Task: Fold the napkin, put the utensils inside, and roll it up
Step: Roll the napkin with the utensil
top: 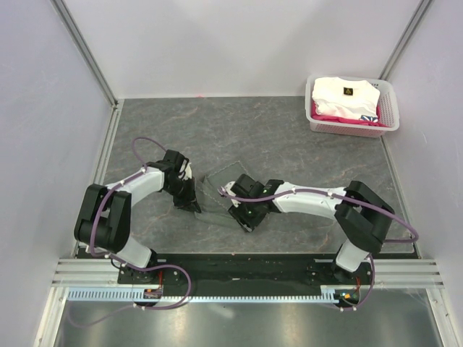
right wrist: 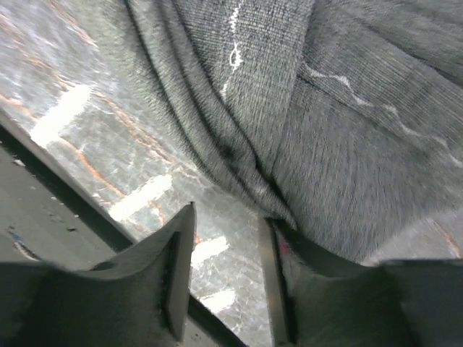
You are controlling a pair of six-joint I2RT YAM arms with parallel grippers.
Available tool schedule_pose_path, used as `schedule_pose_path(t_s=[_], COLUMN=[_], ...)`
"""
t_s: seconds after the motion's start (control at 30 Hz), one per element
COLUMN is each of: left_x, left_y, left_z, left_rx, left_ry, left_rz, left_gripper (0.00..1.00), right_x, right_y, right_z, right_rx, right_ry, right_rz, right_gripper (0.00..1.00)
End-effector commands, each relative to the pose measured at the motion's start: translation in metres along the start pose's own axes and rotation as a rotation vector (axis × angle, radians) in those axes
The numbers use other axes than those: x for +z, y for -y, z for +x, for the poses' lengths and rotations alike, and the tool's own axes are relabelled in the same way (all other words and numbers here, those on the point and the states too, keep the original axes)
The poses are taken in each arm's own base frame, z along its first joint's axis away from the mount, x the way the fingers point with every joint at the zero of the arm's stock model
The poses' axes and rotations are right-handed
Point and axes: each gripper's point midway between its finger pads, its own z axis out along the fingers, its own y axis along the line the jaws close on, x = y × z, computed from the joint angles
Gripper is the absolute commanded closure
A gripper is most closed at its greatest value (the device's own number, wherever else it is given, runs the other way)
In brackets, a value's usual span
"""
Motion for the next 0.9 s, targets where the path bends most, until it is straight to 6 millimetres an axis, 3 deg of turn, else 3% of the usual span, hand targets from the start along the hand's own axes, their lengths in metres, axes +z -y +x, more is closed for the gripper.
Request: schedule_pose_path(t_s=[0.0, 0.13, 0.17, 0.33, 0.5, 0.87], left_x=[-0.002, -0.003, -0.003, -0.004, -0.003, -0.003], left_y=[-0.003, -0.001, 0.000, 0.002, 0.002, 0.003], left_z=[-0.006, -0.005, -0.005, -0.003, -0.001, -0.001], left_rx=[0.011, 0.000, 0.000, -0.004, -0.003, 0.005], left_ry=[-0.003, -0.010, -0.010, -0.019, -0.031, -0.036], left_rz=[-0.025, -0.018, -0.018, -0.003, -0.002, 0.005], left_gripper=[0.98, 0.98, 0.98, 0.98, 0.98, 0.98], right_x=[-0.049, -0.063, -0.063, -0.041, -0.017, -0.001], right_y=[-0.014, -0.047, -0.047, -0.063, -0.064, -0.052], right_z=[-0.052, -0.071, -0.075, -0.082, -0.085, -0.100], right_rx=[-0.046, -0.149, -0.172, -0.296, -0.400, -0.505], right_ry=[0.218, 0.330, 0.353, 0.375, 0.360, 0.358], right_rz=[0.033, 0.053, 0.085, 0.145, 0.211, 0.307], right_gripper=[0.47, 0.38, 0.36, 0.33, 0.33, 0.34])
